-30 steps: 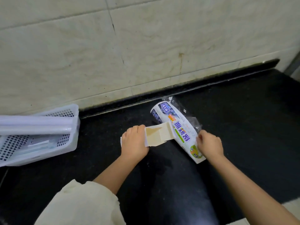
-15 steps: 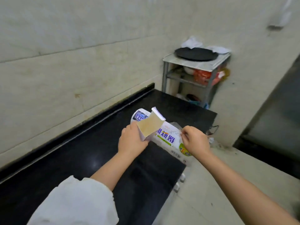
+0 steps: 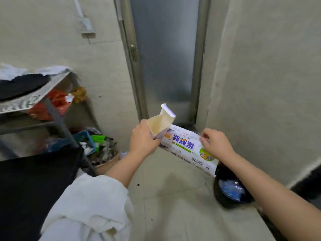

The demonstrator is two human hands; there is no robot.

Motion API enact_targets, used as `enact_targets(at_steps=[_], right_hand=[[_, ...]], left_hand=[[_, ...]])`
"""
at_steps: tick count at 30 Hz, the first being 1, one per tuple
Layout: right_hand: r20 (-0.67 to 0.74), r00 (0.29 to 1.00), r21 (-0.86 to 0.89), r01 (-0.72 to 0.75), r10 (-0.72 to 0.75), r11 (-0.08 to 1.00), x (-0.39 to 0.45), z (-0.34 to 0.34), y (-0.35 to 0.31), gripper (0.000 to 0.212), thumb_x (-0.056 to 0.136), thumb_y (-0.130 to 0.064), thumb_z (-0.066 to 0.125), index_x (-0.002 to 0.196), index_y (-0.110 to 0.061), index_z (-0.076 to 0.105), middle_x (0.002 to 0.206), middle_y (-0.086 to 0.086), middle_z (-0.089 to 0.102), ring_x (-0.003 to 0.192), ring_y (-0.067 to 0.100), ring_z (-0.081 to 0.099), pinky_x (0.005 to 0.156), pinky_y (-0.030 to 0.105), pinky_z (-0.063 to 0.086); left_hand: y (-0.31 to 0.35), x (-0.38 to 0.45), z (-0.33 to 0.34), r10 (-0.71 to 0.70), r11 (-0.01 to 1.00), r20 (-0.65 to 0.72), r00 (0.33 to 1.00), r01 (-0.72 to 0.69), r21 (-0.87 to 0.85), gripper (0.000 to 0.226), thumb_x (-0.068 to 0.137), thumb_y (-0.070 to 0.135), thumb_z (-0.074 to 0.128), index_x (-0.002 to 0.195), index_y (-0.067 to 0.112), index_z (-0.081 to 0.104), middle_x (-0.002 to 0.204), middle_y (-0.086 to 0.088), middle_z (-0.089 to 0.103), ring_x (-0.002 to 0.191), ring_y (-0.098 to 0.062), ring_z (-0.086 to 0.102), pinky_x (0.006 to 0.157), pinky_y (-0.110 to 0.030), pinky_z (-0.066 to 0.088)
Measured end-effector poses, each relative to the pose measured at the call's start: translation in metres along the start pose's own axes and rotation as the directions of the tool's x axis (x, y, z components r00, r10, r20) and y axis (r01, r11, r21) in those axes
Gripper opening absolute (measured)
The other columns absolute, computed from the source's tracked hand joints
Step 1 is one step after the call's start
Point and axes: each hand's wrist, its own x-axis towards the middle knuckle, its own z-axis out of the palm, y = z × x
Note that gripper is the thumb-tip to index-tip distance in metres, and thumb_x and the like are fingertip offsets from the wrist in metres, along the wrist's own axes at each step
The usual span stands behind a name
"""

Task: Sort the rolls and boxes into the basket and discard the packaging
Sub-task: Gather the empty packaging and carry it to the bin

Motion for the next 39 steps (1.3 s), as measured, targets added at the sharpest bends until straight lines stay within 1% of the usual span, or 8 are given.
enact_targets(at_steps=[4,9,12,19,24,29,33,39], right_hand=[[-0.066,0.975,-0.013,-0.214,0.212,0.977,0.025,-0.043,0.121,0.014,0.085,-0.009,0.054,0.091,0.002,0.061,0.096,0.023,0.068,0.092,0.036,0.06,0.074,0.038,0.044],[-0.043,0.88,-0.023,-0.474,0.473,0.88,0.024,-0.044,0.237,0.014,0.086,-0.009,0.054,0.091,0.002,0.061,0.094,0.025,0.069,0.089,0.037,0.061,0.073,0.038,0.045],[-0.004,0.774,-0.041,-0.633,0.634,0.773,0.027,-0.028,0.297,0.017,0.086,-0.008,0.051,0.094,0.001,0.061,0.098,0.025,0.068,0.092,0.038,0.061,0.076,0.038,0.045],[0.085,0.525,-0.157,-0.832,0.847,0.532,0.056,0.036,0.42,0.021,0.09,-0.006,0.042,0.097,0.005,0.057,0.098,0.028,0.066,0.089,0.038,0.062,0.07,0.036,0.045],[0.153,0.319,-0.196,-0.918,0.935,0.345,0.066,0.099,0.493,0.018,0.089,-0.007,0.045,0.099,0.004,0.056,0.098,0.026,0.066,0.088,0.036,0.063,0.067,0.035,0.045],[0.299,0.095,-0.319,-0.928,0.949,0.193,0.058,0.163,0.562,0.017,0.085,-0.004,0.052,0.101,0.0,0.054,0.104,0.02,0.065,0.092,0.032,0.063,0.069,0.036,0.05],[0.357,0.047,-0.336,-0.925,0.933,0.175,0.053,0.204,0.617,0.024,0.088,-0.007,0.049,0.11,0.0,0.051,0.112,0.021,0.062,0.101,0.033,0.061,0.08,0.038,0.052],[0.406,0.159,-0.243,-0.93,0.9,0.274,0.059,0.232,0.654,0.032,0.091,-0.013,0.04,0.12,-0.001,0.05,0.12,0.024,0.057,0.109,0.037,0.054,0.091,0.038,0.045]], left_hand=[[0.098,0.052,0.108,0.139,0.985,0.132,0.982,-0.123,-0.124,0.058,0.076,0.029,0.068,0.122,0.002,0.045,0.122,-0.017,0.056,0.114,-0.034,0.052,0.087,-0.038,0.045],[0.147,0.085,0.233,0.168,0.983,0.356,0.919,-0.129,-0.13,0.054,0.073,0.024,0.072,0.117,0.004,0.047,0.122,-0.016,0.058,0.114,-0.033,0.054,0.082,-0.034,0.044],[0.158,0.11,0.306,0.181,0.98,0.464,0.867,-0.119,-0.158,0.055,0.074,0.021,0.072,0.122,0.008,0.049,0.122,-0.014,0.061,0.112,-0.031,0.058,0.081,-0.031,0.045],[0.166,0.175,0.467,0.144,0.99,0.697,0.702,-0.105,-0.098,0.059,0.075,0.021,0.074,0.123,0.005,0.044,0.122,-0.018,0.059,0.111,-0.035,0.057,0.086,-0.038,0.047],[0.142,0.203,0.575,0.131,0.988,0.795,0.592,-0.144,-0.055,0.067,0.076,0.023,0.073,0.131,0.005,0.04,0.13,-0.015,0.055,0.118,-0.033,0.053,0.09,-0.036,0.045],[0.106,0.195,0.678,0.058,0.989,0.87,0.489,-0.145,0.015,0.063,0.074,0.022,0.077,0.124,0.005,0.044,0.126,-0.015,0.057,0.113,-0.032,0.057,0.089,-0.039,0.049],[0.082,0.18,0.749,0.025,0.994,0.908,0.418,-0.111,0.024,0.069,0.071,0.023,0.081,0.127,0.007,0.045,0.127,-0.013,0.058,0.115,-0.031,0.058,0.094,-0.043,0.051],[0.067,0.167,0.801,-0.02,0.966,0.928,0.373,-0.233,0.115,0.067,0.084,0.016,0.065,0.142,0.005,0.033,0.145,-0.014,0.042,0.133,-0.028,0.041,0.109,-0.037,0.039]])
